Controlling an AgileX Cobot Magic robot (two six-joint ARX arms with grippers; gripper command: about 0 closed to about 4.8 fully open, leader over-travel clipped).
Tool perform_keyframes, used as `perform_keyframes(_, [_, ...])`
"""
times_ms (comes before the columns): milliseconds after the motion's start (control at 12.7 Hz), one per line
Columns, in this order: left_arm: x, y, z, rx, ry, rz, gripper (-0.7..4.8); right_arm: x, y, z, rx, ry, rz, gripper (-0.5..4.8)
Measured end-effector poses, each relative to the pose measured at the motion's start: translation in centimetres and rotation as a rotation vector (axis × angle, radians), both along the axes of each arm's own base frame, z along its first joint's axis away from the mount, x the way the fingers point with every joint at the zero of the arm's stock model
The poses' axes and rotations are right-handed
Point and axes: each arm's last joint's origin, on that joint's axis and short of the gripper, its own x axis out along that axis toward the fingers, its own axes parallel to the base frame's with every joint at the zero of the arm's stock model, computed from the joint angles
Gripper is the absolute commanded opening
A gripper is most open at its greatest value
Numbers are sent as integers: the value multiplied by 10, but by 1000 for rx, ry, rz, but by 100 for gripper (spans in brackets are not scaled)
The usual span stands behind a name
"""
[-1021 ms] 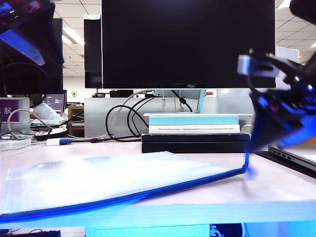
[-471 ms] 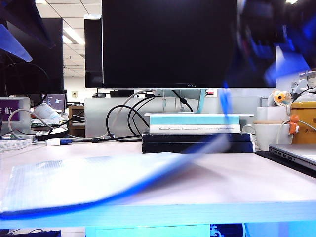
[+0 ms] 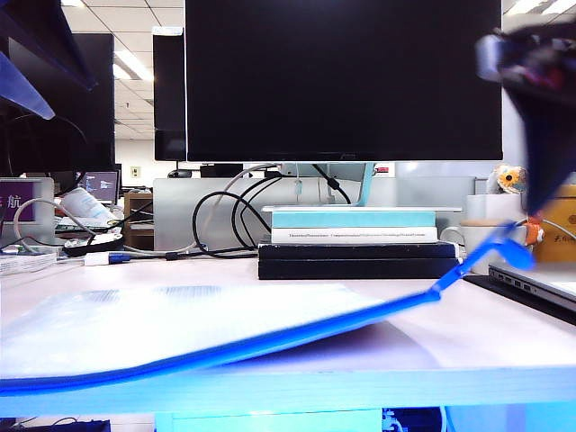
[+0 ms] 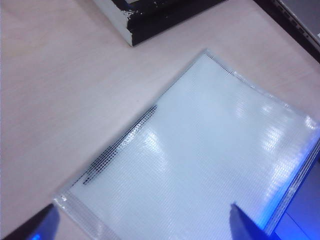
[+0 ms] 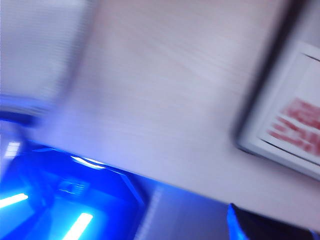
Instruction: Pick up the transparent plastic file bag with a blue zipper and close its zipper.
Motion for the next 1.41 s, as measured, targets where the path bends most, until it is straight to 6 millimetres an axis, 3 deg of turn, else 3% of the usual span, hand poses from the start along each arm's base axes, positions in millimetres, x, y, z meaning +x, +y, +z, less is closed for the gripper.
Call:
perform_keyframes(236, [0,0,0,0,0,0,479,-5,-3,-4,-51,70,-21,479])
perform_keyframes(314, [0,0,0,0,0,0,479,-6,-1,-2,40,105,10,479])
perform_keyframes(393, [0,-1,0,-29,2,-26,468,2,10,7,287,70,90,479])
perform_keyframes(471, [-3,-5,3,-158,4,-156,461,11,17,16,408,-18,113,479])
perform_keyframes(550, [-9,-27,3,-211,-80,-422,462,19,23,33,539,-104,130,479])
perform_keyframes(628, [-14,-44,-7,-182,-126,-542,463,21,25,47,583,-152,155,479])
perform_keyframes(785, [-16,-68,-28,-206,-218,-670,463,23,26,68,623,-209,184,479])
perform_keyframes(864, [-15,-84,-27,-277,-319,-736,463,23,27,73,652,-213,206,479])
perform_keyframes(1099, [-16,-121,-18,-372,-438,-842,463,26,30,70,695,-165,224,479])
perform_keyframes(1414, [-5,-149,-41,-443,-315,-879,462,28,33,74,739,-178,244,479])
